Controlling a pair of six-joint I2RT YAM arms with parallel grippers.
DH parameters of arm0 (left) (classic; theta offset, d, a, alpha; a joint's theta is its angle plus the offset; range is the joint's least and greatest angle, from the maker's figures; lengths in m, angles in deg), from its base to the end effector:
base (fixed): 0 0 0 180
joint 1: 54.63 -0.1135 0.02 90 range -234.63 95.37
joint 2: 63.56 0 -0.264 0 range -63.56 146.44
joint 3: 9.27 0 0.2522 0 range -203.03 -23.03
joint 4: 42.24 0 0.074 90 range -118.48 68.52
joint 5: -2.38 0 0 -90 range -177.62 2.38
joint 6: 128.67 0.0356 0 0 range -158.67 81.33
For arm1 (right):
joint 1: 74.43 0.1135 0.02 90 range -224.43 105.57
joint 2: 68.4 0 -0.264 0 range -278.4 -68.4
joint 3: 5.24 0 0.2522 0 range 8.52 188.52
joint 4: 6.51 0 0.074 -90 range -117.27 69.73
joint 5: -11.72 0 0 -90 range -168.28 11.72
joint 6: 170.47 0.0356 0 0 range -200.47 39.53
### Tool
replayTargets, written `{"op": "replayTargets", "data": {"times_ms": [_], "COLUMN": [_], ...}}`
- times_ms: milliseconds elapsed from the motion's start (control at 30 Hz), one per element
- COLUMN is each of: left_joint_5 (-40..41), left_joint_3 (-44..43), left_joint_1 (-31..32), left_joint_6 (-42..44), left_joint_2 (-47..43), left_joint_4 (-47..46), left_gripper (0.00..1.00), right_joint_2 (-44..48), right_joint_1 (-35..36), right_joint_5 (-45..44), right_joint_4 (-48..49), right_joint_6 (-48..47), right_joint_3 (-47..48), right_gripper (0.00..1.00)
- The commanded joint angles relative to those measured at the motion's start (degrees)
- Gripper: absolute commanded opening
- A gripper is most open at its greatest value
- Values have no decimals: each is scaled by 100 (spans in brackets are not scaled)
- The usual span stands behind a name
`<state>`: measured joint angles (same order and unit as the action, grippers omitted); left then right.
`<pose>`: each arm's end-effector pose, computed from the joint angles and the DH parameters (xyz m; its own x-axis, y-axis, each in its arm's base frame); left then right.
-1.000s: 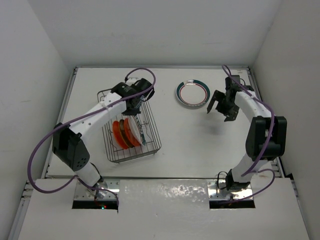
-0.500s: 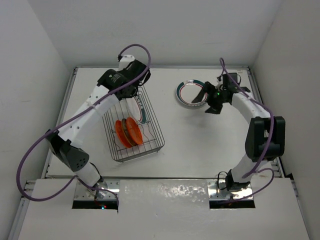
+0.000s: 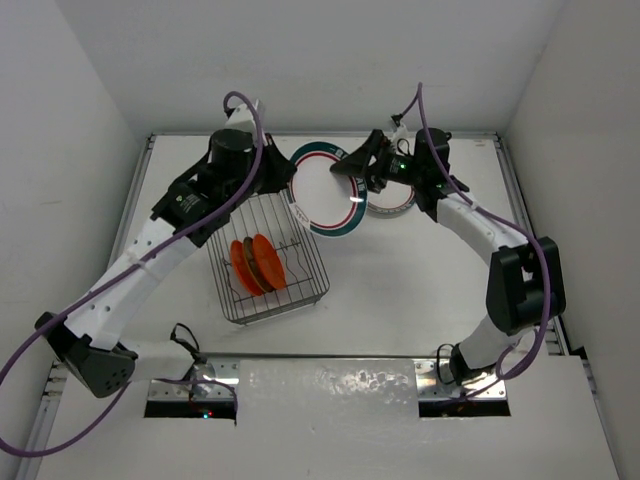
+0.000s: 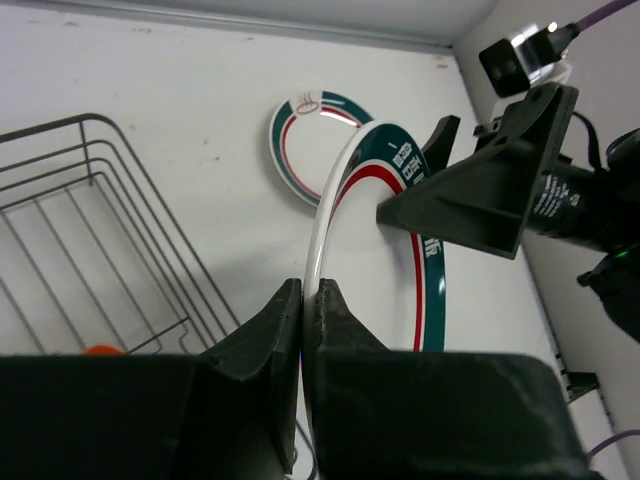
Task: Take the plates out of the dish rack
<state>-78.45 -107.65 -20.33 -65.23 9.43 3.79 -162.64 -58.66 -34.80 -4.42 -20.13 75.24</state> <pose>0.2285 -0.1490 0.4356 -0.4541 -0.2246 -0.8622 0.2572 0.8935 -0.3682 0.3612 0.1275 0.2966 -0.8312 0.4205 -0.3637 -0.2493 0.3027 0.9199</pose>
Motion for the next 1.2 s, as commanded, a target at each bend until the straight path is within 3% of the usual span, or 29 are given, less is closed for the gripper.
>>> {"op": "replayTargets", "data": {"times_ms": [0, 33, 67, 133, 167, 200, 233, 267, 300, 333, 400, 467, 533, 700, 967, 1100, 1133, 1167], "left_joint_5": [-697, -732, -785, -803, -759, -663, -575, -461, -208, -48, 477, 821, 902, 674, 735, 806, 797, 745], "left_joint_3": [235, 331, 384, 481, 560, 595, 596, 570, 517, 360, 131, -151, -335, -459, -573, -687, -722, -766], "left_joint_1": [-134, -152, -196, -231, -266, -284, -301, -328, -319, -345, -345, -354, -346, -354, -345, -346, -354, -354], "left_joint_6": [-410, -445, -463, -560, -577, -630, -656, -683, -709, -736, -797, -780, -727, -455, -139, -94, -86, -77], "left_joint_2": [-110, -110, -101, -110, -101, -83, -66, -40, 39, 83, 276, 434, 505, 681, 708, 673, 673, 681], "left_joint_4": [-1407, -1451, -1504, -1619, -1619, -1619, -1575, -1488, -1226, -1014, -279, 381, 709, 1404, 2072, 2318, 2406, 2450], "left_gripper": [0, 0, 0, 0, 9, 20, 33, 52, 63, 84, 97, 100, 100, 100, 100, 100, 100, 100], "right_joint_2": [72, 81, 90, 90, 107, 107, 116, 107, 125, 116, 116, 90, 72, -532, -1632, -1923, -1967, -2063], "right_joint_1": [-39, -48, -48, -48, -56, -100, -135, -188, -345, -468, -897, -1302, -1506, -1735, -1753, -1753, -1753, -1744], "right_joint_5": [195, 248, 414, 546, 582, 565, 547, 530, 373, 232, -372, -944, -2200, -4204, -4498, -4428, -4375, -4340], "right_joint_4": [542, 672, 830, 1311, 1384, 1385, 1420, 1403, 1324, 1010, 648, -114, -1044, -1742, -1813, -1955, -1946, -1955], "right_joint_6": [-12, -22, 56, 363, 426, 452, 488, 497, 523, 506, 505, 409, 286, 57, -144, -417, -435, -452], "right_joint_3": [-98, -124, -150, -282, -326, -387, -414, -449, -484, -502, -546, -459, -388, 129, 937, 1203, 1264, 1404], "right_gripper": [95, 90, 70, 38, 2, 0, 0, 0, 0, 0, 0, 0, 0, 0, 0, 17, 25, 43]}}
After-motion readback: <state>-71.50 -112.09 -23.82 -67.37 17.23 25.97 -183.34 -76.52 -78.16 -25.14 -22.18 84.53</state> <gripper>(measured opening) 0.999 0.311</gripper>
